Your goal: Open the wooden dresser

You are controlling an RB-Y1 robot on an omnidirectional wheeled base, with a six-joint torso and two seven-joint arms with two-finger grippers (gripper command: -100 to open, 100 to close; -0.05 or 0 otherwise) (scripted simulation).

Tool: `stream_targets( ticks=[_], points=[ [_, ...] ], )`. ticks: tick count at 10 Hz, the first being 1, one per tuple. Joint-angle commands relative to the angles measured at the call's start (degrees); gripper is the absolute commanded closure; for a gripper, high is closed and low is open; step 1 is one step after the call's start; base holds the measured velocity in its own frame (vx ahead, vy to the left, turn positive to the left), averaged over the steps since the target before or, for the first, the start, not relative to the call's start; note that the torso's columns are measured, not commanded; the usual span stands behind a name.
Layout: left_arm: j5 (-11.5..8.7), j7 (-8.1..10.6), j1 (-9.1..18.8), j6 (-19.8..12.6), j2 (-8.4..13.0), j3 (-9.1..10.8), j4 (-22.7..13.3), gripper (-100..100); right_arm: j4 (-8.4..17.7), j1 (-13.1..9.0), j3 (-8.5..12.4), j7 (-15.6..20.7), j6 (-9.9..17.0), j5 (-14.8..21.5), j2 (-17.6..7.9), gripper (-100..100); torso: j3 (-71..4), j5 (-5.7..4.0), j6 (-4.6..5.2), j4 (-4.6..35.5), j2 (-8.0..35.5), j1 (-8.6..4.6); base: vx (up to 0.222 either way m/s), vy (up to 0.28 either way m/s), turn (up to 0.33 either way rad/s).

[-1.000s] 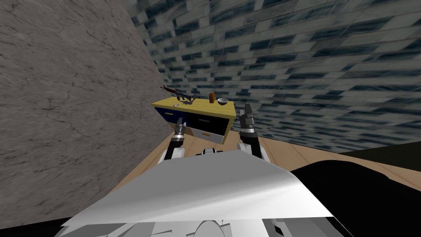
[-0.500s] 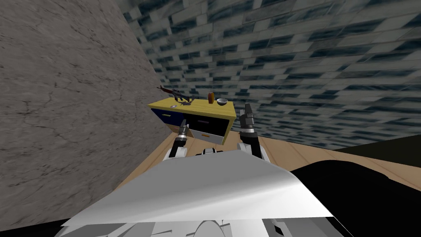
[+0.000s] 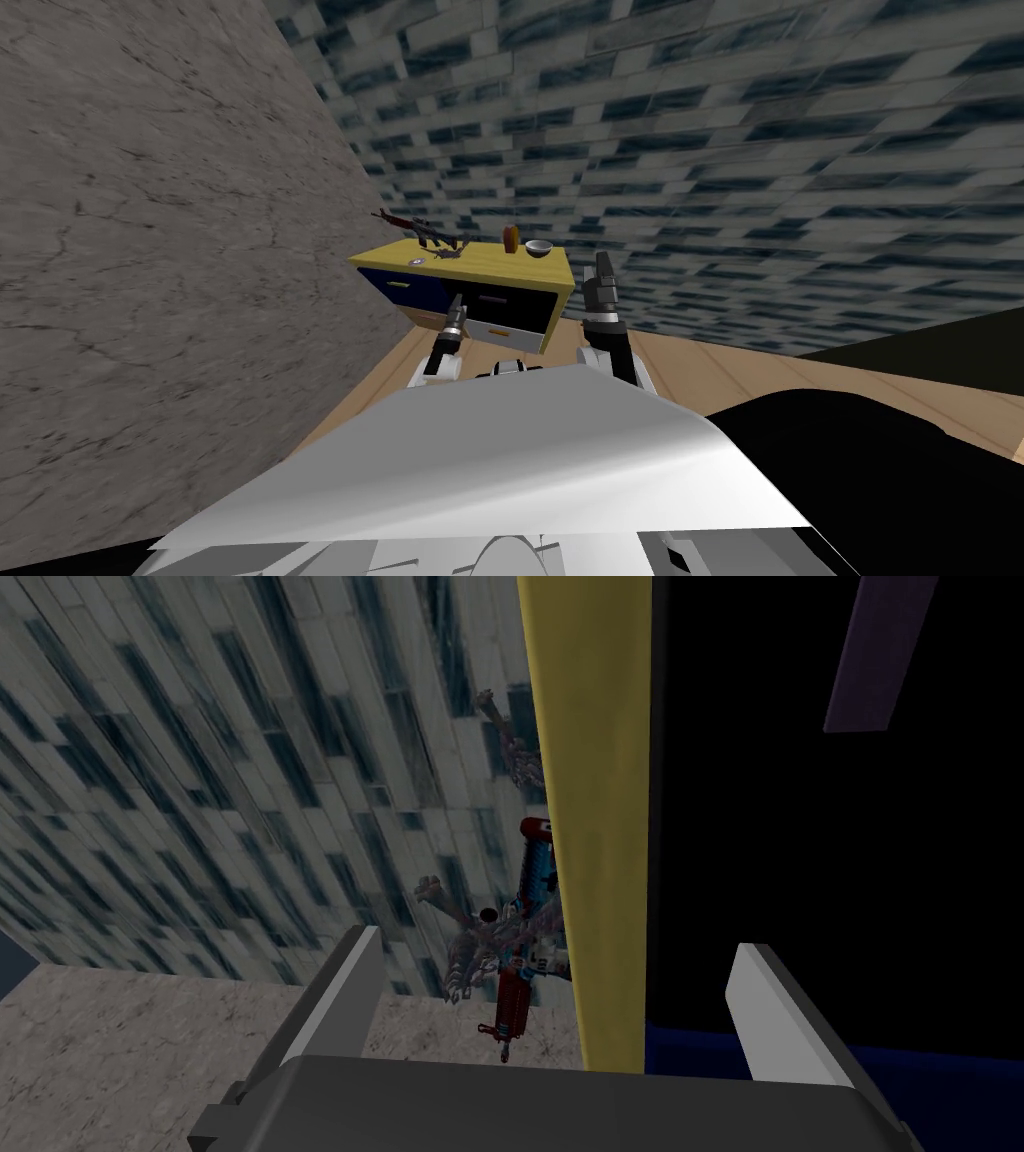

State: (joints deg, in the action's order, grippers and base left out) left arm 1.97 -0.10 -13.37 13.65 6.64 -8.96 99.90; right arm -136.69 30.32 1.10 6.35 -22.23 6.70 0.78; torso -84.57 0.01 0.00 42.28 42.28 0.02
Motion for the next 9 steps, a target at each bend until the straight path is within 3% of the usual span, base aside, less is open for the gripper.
stream_targets(
  ticks=[1, 9],
  points=[
    [0.6, -0.35, 1.1, -1.0, -0.2, -0.97, -3.2, -100, 0.0, 0.0, 0.0, 0.0, 0.0, 0.0, 0.0, 0, 0.0, 0.00, 0.00, 0.0, 0.0, 0.00, 0.061, 0.029, -0.081],
    [2.7, -1.68, 5.9, -3.6, -0.2, -3.77, -15.0, -100, 0.0, 0.0, 0.0, 0.0, 0.0, 0.0, 0.0, 0, 0.0, -0.01, 0.00, 0.0, 0.0, -0.03, 0.057, 0.027, -0.072]
  ],
)
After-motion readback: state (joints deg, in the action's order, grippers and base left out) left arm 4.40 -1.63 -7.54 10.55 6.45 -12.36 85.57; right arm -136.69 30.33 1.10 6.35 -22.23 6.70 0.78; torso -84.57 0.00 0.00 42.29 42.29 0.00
